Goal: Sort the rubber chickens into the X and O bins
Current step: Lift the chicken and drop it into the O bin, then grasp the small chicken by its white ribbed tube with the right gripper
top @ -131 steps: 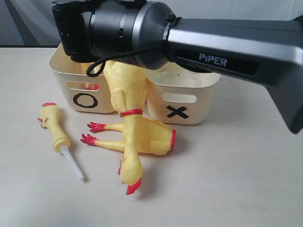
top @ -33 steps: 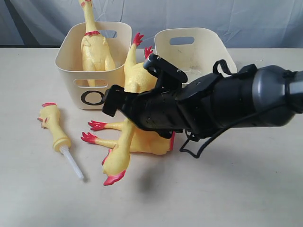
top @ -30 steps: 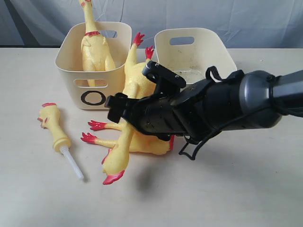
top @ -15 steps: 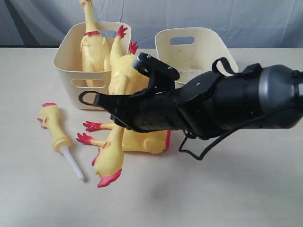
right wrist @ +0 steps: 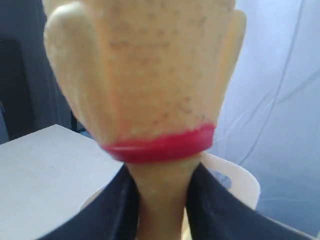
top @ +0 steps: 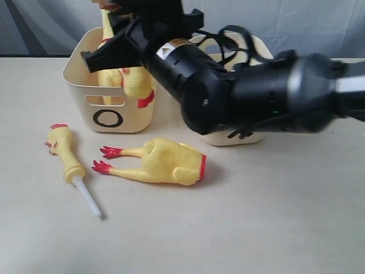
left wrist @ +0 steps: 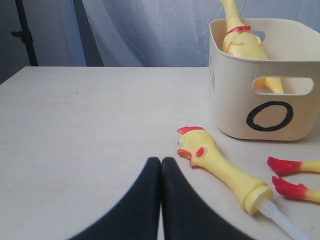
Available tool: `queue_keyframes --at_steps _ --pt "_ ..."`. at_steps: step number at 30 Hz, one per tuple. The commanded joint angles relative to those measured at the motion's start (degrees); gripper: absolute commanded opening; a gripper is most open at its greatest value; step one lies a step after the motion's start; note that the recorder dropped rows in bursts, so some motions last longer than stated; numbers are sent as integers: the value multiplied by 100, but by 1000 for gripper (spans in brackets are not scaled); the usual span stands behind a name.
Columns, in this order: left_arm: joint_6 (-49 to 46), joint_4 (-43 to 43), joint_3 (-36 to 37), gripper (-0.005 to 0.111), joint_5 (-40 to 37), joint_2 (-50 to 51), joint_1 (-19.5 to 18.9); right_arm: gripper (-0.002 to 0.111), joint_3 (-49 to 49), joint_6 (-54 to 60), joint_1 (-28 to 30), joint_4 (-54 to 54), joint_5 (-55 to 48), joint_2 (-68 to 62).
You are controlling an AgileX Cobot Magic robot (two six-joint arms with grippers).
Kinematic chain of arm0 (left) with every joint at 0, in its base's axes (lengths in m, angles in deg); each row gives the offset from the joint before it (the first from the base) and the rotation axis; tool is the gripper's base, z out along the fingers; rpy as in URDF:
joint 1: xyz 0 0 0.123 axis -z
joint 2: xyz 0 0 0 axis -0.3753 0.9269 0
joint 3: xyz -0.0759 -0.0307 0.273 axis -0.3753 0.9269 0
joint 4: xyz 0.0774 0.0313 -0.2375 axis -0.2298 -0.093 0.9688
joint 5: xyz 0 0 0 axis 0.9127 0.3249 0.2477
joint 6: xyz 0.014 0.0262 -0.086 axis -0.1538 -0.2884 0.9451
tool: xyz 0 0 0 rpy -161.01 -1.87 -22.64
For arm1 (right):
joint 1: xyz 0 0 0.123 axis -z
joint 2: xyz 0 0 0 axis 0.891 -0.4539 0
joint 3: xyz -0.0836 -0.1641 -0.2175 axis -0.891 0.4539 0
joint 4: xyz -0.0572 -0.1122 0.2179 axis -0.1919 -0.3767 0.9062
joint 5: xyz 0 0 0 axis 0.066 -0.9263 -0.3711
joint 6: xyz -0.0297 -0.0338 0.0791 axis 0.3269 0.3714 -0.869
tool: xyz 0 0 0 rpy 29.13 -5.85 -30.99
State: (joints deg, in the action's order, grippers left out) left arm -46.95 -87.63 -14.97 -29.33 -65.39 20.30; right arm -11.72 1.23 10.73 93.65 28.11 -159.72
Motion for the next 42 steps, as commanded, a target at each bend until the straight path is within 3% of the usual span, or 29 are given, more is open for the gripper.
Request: queue_keyframes --at_steps 1,8,14,17,21,22,30,36,39,42 --pt "5 33 -15 0 55 -14 26 -1 -1471 -610 135 -404 552 -953" --pt "5 33 -15 0 55 -14 26 -1 -3360 -572 572 -593 -578 -2061" --pt "5 33 -15 0 55 -14 26 3 -3769 -590 805 37 -1245 -2746" --pt "5 33 -15 0 55 -14 26 21 -3769 -590 832 36 -1348 -2991" --pt "5 33 -15 0 55 -14 26 63 -3769 -590 832 24 -1742 -3129" --pt "5 33 -15 0 55 -14 26 67 -3769 -590 832 24 -1868 -3129" --pt "5 33 -15 0 55 -14 26 49 -3769 -513 821 -30 -3496 -2293" --pt "5 33 -15 0 55 -14 26 49 -3769 -63 599 -1288 -5419 -1495" --pt "5 33 -15 0 55 -14 26 49 -3769 -60 340 -1394 -6888 -1407" --pt "5 33 -15 0 55 -14 26 49 -3609 -60 7 -1383 -7333 -1502"
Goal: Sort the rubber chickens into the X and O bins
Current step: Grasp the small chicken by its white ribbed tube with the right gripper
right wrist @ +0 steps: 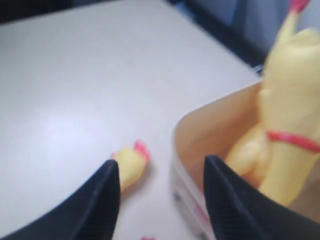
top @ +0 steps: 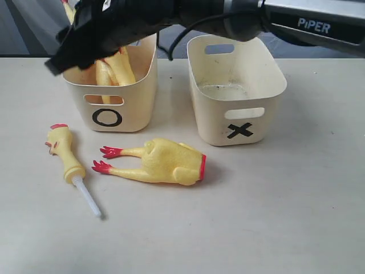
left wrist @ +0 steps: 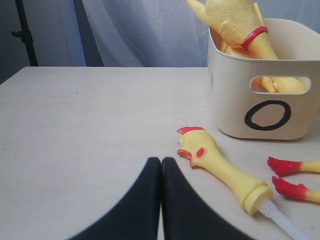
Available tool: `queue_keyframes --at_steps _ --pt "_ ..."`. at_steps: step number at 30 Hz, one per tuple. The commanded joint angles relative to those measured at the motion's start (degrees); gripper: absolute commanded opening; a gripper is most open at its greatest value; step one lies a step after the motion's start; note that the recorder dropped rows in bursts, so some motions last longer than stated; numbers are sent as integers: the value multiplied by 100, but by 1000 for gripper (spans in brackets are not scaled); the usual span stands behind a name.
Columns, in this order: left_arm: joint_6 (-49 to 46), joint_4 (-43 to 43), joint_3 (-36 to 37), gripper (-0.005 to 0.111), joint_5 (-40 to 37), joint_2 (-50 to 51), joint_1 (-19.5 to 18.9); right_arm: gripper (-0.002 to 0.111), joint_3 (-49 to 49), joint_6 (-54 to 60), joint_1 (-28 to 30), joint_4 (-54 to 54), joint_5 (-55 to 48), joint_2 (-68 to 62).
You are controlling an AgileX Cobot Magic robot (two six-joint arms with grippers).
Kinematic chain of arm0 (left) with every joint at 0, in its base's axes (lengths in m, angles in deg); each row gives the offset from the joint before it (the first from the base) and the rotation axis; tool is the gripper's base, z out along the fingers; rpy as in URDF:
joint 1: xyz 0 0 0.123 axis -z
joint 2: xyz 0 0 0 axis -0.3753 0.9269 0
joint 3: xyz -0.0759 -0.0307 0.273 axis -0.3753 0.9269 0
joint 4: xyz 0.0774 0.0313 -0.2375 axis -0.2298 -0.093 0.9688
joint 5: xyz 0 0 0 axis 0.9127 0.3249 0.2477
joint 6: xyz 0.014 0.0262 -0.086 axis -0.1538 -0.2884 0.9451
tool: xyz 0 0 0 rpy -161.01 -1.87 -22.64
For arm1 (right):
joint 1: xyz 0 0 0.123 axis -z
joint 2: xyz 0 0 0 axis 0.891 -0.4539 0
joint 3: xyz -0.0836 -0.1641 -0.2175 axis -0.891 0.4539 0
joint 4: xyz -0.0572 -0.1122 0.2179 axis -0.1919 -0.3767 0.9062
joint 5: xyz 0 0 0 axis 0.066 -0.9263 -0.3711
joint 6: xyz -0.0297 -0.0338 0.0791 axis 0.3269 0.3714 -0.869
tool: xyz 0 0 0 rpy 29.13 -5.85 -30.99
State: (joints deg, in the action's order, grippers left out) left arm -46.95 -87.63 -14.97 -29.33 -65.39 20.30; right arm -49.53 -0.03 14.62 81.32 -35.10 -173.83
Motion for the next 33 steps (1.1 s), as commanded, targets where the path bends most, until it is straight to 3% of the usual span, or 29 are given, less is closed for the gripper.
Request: queue_keyframes --at_steps 1,7,16,23,25,27,28,33 --pt "5 33 -15 0 55 -14 26 49 243 23 -498 -150 -1012 -139" --pt "5 33 -15 0 55 -14 26 49 402 -329 -952 -179 -1096 -699" --pt "5 33 -15 0 55 -14 26 49 402 -1370 -998 -1181 -1825 -1429" --pt "5 33 -15 0 55 -14 26 48 402 -1417 -1006 -771 -1894 -1522" --pt "5 33 -15 0 55 -14 26 40 402 -1441 -1033 -891 -1960 -1560" --pt "5 33 -15 0 55 -14 26 19 402 -1477 -1033 -1106 -2148 -1603" --pt "5 33 -15 0 55 -14 26 3 402 -1477 -1033 -1211 -2258 -1617" --pt "5 33 -15 0 55 -14 26 -1 402 -1526 -1033 -1457 -2562 -1437"
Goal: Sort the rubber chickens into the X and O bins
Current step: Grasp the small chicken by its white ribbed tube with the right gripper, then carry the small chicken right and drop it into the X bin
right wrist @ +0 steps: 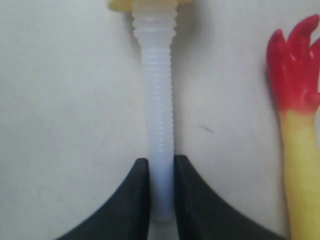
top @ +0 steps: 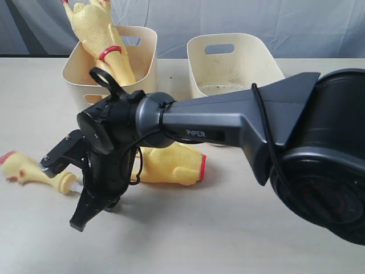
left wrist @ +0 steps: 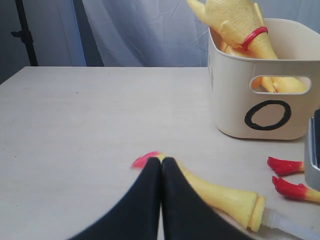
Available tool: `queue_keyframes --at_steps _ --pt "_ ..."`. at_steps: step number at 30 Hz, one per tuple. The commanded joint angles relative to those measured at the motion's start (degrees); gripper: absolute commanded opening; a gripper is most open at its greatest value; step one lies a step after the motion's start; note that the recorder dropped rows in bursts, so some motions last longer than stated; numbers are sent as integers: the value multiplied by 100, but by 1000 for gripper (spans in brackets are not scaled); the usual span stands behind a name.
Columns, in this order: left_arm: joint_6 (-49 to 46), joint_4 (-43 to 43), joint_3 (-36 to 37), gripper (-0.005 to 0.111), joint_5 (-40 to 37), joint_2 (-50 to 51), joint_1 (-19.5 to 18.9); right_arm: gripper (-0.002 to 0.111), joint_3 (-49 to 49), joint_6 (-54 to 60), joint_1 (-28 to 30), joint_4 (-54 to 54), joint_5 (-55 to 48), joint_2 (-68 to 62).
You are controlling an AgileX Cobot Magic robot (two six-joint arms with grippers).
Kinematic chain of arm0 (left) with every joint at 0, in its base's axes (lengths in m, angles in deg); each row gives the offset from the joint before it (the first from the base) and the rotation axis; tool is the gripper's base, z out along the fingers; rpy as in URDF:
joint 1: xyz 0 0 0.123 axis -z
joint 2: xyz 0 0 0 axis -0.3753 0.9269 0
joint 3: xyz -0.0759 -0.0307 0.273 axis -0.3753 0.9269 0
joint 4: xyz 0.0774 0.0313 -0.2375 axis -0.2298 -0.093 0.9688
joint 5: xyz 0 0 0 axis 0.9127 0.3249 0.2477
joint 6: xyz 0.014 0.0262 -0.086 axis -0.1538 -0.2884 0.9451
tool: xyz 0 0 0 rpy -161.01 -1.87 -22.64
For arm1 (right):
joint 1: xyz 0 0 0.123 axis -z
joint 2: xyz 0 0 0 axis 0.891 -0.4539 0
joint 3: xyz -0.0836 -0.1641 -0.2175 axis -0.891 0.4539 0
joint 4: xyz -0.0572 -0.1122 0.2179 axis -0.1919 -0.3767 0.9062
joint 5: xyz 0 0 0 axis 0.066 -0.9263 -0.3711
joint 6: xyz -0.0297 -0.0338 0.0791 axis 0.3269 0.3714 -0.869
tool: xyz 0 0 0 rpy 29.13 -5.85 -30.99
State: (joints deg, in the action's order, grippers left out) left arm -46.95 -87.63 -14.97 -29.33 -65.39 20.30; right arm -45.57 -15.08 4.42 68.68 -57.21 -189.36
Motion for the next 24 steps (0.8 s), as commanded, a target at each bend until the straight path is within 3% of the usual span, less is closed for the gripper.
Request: queue_keyframes --at_steps 1,9,16,19,24 --pt "5 33 -15 0 55 -14 26 -1 6 -22 -14 -182 -406 229" --pt "5 33 -15 0 55 -14 26 -1 -4 44 -52 376 -1014 1657" --pt "5 33 -15 0 55 -14 26 -1 -4 44 -52 -26 -1681 3159" --pt "5 33 -15 0 55 -14 26 -1 -4 44 -52 -426 -1867 3705" --pt "5 33 -15 0 55 -14 26 -1 -4 -633 -52 -2148 -2079 4550"
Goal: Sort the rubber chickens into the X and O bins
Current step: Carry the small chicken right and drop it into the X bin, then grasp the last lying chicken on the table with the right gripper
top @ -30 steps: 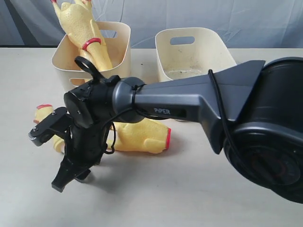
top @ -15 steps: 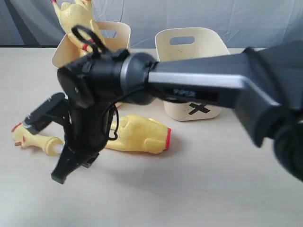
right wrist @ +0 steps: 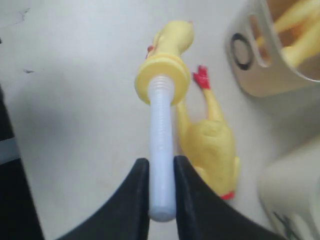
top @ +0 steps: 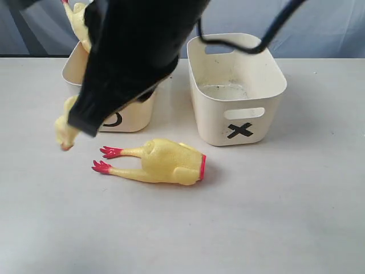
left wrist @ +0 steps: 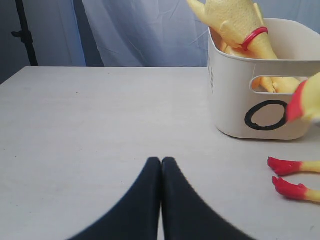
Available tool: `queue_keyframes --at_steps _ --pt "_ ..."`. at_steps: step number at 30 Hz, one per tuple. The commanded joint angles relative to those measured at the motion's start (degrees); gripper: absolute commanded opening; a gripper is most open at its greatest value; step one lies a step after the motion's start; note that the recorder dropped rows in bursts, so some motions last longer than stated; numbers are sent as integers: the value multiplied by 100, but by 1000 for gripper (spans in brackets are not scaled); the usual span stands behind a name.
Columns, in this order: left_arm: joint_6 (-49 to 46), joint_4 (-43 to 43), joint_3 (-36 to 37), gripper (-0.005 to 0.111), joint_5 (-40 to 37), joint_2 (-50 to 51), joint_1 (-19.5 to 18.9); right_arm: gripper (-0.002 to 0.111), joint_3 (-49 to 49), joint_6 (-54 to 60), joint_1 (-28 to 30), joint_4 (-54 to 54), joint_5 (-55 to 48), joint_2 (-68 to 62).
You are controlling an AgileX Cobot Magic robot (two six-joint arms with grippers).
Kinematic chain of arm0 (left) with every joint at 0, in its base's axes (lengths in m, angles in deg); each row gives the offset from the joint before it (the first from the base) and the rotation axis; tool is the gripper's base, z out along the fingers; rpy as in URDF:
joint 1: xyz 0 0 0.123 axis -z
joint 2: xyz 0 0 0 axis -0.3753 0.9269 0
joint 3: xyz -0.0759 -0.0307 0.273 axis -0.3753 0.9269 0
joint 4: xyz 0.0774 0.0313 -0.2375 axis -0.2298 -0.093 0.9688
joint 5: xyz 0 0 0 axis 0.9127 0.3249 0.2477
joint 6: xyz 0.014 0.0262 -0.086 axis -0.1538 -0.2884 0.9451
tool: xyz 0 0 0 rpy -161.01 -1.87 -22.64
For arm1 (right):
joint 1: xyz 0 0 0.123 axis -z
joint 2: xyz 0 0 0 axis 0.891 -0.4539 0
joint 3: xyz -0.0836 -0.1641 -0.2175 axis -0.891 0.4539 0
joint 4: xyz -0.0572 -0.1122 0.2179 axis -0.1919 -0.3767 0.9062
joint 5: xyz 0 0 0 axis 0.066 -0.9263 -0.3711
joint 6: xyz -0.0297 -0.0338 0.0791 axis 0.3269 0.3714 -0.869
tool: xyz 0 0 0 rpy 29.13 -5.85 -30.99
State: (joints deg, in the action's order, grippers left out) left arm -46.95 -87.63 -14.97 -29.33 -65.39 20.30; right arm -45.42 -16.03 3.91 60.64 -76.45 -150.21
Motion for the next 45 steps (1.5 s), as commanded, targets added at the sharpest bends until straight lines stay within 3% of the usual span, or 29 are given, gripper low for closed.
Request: queue_keyframes --at_steps 1,4,7,14,21,23,24,29,31,33,36,39,41,45 --pt "5 33 -15 0 55 -14 26 -1 -20 -668 0 -1752 -155 789" --pt "5 33 -15 0 55 -14 26 -1 -20 -946 42 -2842 -155 1177" --pt "5 33 -15 0 55 -14 26 -1 -20 -1200 243 -3248 -155 1434" --pt "5 33 -15 0 55 -14 26 -1 -6 -1198 1031 -3239 -155 1417" --pt "5 33 -15 0 55 -14 26 2 -6 -1350 1982 -2987 -123 579" --pt "5 33 -15 0 55 -14 26 12 -6 -1350 2048 -2711 -135 350" --pt "5 33 -15 0 55 -14 26 34 -6 -1350 2074 -2501 -145 169" --pt "5 33 -15 0 55 -14 26 100 -6 -1267 2074 -2479 -155 -103" --pt "5 33 -15 0 55 -14 26 99 -6 -1460 2074 -1988 -155 -89" --pt "5 33 -15 0 55 -14 26 94 -6 -1083 2043 -515 -155 -80" --pt "5 33 -15 0 55 -14 26 69 -6 1198 1733 1860 -155 -165" --pt "5 33 -15 0 55 -14 26 56 18 2572 1415 2112 -155 -297" --pt "5 33 -15 0 55 -14 26 57 131 2801 1255 2033 -155 -423" --pt "5 33 -15 0 55 -14 26 73 432 2761 1099 1542 -52 -845"
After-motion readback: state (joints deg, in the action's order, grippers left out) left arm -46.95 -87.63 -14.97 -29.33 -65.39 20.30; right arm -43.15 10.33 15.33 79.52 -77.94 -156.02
